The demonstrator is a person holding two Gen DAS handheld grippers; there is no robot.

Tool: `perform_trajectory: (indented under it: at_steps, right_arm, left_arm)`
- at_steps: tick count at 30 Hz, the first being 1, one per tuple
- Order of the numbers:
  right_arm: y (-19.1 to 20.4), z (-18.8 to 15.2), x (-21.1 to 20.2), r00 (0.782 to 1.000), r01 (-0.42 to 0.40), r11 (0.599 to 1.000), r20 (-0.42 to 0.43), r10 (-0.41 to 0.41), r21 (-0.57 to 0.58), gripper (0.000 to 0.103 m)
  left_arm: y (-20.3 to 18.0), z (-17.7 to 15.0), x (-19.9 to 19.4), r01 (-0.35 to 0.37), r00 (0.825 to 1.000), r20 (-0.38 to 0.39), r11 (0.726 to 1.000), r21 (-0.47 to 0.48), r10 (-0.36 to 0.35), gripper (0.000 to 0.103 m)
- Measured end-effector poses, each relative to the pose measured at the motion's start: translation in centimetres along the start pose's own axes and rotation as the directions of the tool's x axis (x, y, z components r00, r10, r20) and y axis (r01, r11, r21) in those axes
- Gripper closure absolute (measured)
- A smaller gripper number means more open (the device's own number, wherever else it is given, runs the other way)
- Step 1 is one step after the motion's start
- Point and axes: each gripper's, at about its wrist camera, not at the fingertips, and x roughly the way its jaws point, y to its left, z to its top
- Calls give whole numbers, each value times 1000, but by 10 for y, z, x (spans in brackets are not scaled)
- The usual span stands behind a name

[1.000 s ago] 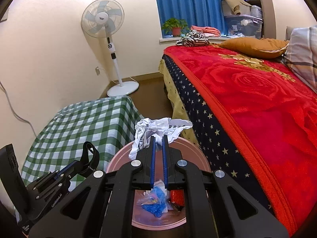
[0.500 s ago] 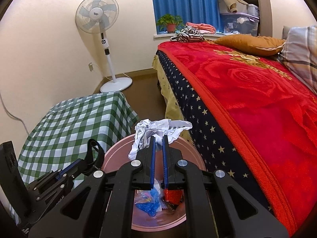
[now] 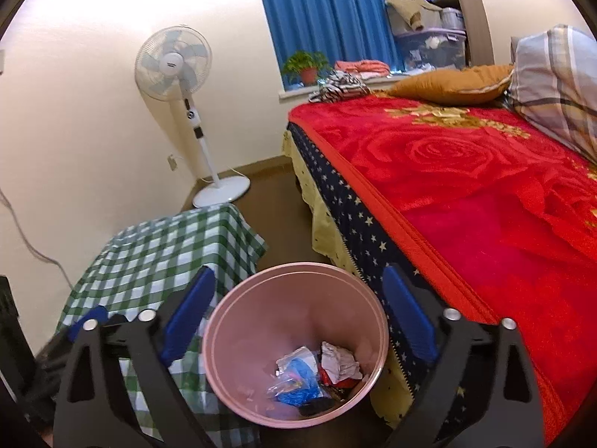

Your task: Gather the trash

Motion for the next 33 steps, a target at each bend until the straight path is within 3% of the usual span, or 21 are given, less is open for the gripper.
perform_trajectory:
  at_steps: [8,16,24,33]
  right_arm:
    - [33,-28,-40,999,-33,998,17,34,-61,5]
    - [67,-86,-73,999,-31,993,-17,29,-112,5]
    - [99,-119,-78,998,-34,973,-55,22,-230,5]
    - [111,-125,-65,998,-27,962,-56,12,-270,5]
  left_arm:
    - [16,1,-70,-145,989,21,989,14,144,8]
    - [42,-48,-140,-268,961,37,954,-137,275,8]
    - [47,-90,-142,-368,928,6,921,-125,372,8]
    - [47,-97,-140,-396,918,-8,912,-104,397,8]
